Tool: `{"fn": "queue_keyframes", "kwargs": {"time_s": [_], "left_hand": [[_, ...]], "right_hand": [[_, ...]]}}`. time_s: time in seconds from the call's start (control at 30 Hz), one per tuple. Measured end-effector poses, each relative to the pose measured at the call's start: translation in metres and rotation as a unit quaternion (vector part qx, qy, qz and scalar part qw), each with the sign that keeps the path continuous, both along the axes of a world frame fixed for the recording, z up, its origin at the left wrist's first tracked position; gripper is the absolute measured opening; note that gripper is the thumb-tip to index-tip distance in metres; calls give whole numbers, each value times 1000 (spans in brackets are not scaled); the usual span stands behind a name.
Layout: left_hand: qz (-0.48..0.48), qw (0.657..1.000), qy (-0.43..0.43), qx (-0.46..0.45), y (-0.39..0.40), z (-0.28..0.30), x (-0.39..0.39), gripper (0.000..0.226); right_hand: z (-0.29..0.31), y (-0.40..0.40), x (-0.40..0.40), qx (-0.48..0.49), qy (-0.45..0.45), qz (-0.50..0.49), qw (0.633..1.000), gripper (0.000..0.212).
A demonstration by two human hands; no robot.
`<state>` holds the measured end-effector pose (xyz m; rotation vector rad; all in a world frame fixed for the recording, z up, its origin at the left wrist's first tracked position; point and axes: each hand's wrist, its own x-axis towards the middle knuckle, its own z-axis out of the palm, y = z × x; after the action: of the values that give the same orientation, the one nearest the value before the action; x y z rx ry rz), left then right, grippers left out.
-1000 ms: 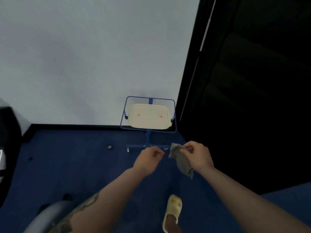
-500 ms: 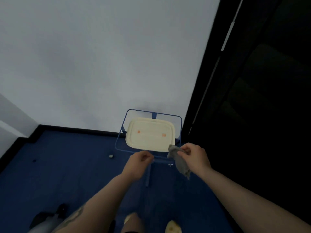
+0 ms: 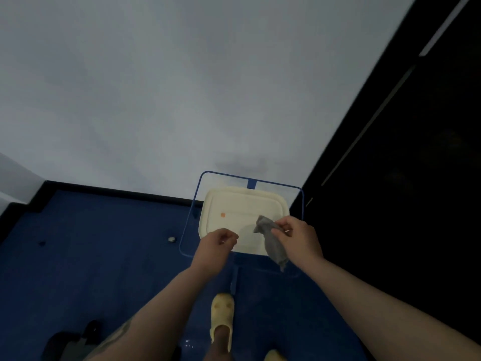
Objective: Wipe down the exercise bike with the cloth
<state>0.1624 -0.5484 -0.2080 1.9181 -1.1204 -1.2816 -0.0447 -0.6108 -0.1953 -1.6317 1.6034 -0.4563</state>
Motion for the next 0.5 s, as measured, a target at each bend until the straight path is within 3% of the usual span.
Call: {"fn": "queue_keyframes", "kwargs": {"time_s": [0.3,0.5], "left_hand": [[-12,998,-15,62,-50,-48,37,15],[-2,996,-18,82,-73,-81,64,15]], "right_hand": [[-60,-62,71,83,-58,-24,995,4],[-114,-93,94,175,-118,-137,968,3]]}}
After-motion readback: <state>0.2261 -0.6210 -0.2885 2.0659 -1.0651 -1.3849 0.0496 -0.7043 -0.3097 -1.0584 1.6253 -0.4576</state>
